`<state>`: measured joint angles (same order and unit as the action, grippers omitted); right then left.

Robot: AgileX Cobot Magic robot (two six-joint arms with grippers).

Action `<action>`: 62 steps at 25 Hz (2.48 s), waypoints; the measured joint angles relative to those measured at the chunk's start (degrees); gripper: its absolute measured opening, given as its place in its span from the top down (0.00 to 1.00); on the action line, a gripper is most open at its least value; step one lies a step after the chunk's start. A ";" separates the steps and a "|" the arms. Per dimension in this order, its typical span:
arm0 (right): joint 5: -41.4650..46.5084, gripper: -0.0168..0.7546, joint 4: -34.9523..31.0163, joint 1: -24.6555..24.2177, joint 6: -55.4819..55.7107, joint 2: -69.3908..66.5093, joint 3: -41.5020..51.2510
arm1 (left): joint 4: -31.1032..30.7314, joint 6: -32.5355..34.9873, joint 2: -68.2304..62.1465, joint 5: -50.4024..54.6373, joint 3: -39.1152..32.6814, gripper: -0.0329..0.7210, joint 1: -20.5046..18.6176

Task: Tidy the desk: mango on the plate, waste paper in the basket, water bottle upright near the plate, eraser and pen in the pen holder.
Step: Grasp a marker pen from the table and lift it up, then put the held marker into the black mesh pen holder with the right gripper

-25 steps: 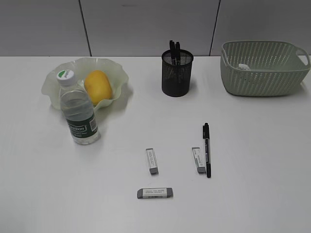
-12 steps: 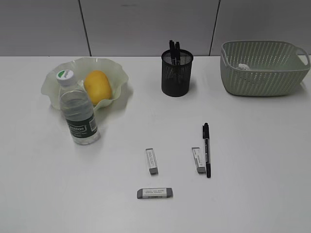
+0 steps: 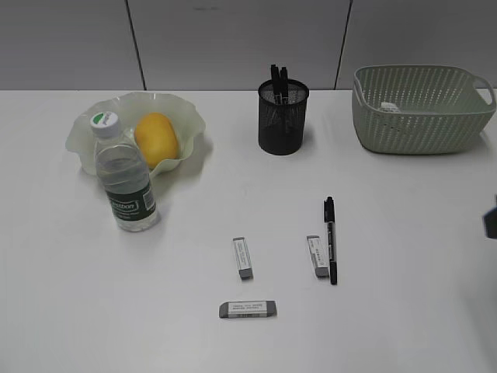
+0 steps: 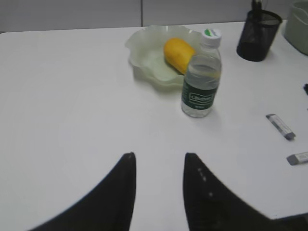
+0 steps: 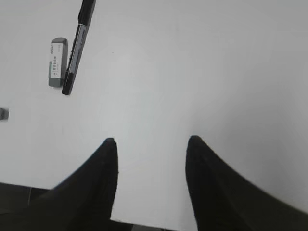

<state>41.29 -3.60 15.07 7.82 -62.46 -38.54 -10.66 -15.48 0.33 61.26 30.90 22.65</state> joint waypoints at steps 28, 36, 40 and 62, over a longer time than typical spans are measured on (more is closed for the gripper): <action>10.96 0.81 1.24 11.68 13.74 -65.08 -47.73 | 0.04 0.03 0.00 0.00 0.00 0.63 -9.01; -9.64 0.81 16.59 11.68 14.24 -47.80 -44.47 | 0.04 0.03 0.00 0.00 0.00 0.63 -9.01; -42.61 0.81 22.95 10.49 14.98 -40.02 -41.07 | 0.04 0.03 0.00 0.00 0.00 0.64 -9.01; -70.48 0.41 10.88 9.20 -5.71 -61.36 -39.75 | 0.04 0.03 0.00 0.00 0.00 0.64 -9.01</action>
<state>-29.20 7.28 24.27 2.11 -123.82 -78.28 -10.62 -15.45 0.33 61.26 30.90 13.64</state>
